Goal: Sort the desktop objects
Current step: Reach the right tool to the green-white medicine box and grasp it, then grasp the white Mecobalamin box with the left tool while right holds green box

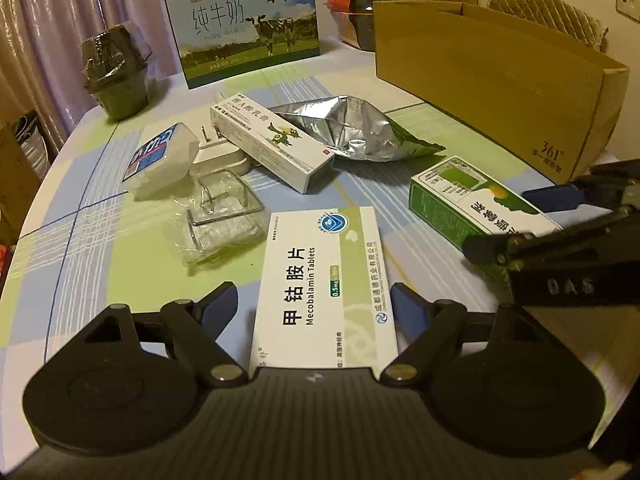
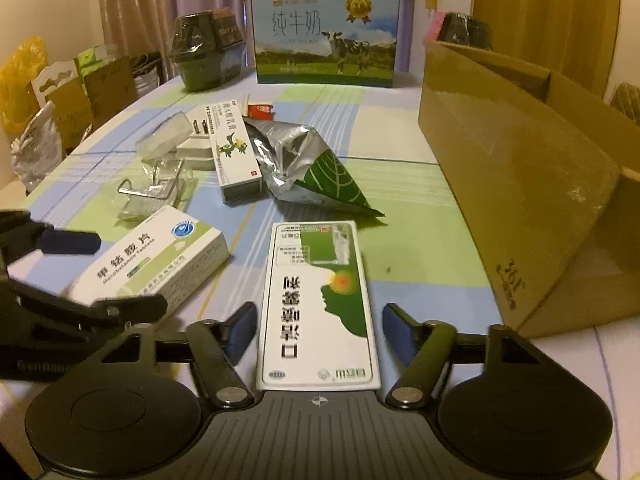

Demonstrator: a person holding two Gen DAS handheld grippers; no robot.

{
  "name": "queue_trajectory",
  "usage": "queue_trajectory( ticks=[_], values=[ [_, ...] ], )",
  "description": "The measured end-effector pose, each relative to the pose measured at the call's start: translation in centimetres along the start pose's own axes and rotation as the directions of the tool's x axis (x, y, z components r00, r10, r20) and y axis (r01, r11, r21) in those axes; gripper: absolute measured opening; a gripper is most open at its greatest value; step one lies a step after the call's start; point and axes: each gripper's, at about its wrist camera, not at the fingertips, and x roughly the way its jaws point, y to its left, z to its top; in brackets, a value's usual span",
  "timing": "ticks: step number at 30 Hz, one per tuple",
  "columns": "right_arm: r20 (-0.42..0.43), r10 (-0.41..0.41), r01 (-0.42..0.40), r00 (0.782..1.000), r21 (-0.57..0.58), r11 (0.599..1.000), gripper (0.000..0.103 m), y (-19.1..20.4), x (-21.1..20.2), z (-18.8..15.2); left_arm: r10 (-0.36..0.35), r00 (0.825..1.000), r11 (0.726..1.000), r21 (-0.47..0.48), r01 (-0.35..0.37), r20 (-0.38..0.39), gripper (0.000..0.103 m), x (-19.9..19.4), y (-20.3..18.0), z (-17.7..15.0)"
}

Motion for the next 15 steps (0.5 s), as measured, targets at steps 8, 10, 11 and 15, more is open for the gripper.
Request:
queue_trajectory(
  ticks=[8, 10, 11, 15],
  values=[
    [-0.016, -0.005, 0.005, 1.000, -0.009, 1.000, 0.053, 0.51, 0.48, 0.14, 0.001, 0.999, 1.000, 0.024, -0.001, -0.032, 0.072, 0.80, -0.85, -0.02],
    [-0.016, -0.005, 0.005, 1.000, -0.008, 1.000, 0.053, 0.50, 0.42, 0.12, 0.000, 0.999, 1.000, 0.013, 0.000, -0.036, 0.070, 0.84, -0.77, 0.04],
    [-0.016, -0.003, 0.002, 1.000, -0.004, 1.000, 0.053, 0.50, 0.37, 0.10, 0.000, 0.999, 1.000, 0.009, 0.001, -0.040, 0.070, 0.86, -0.74, 0.09],
    [-0.003, 0.005, -0.005, 1.000, -0.004, 1.000, 0.053, 0.65, -0.02, 0.03, -0.004, 0.999, 1.000, -0.021, 0.003, -0.050, 0.067, 0.77, -0.60, 0.28]
  ],
)
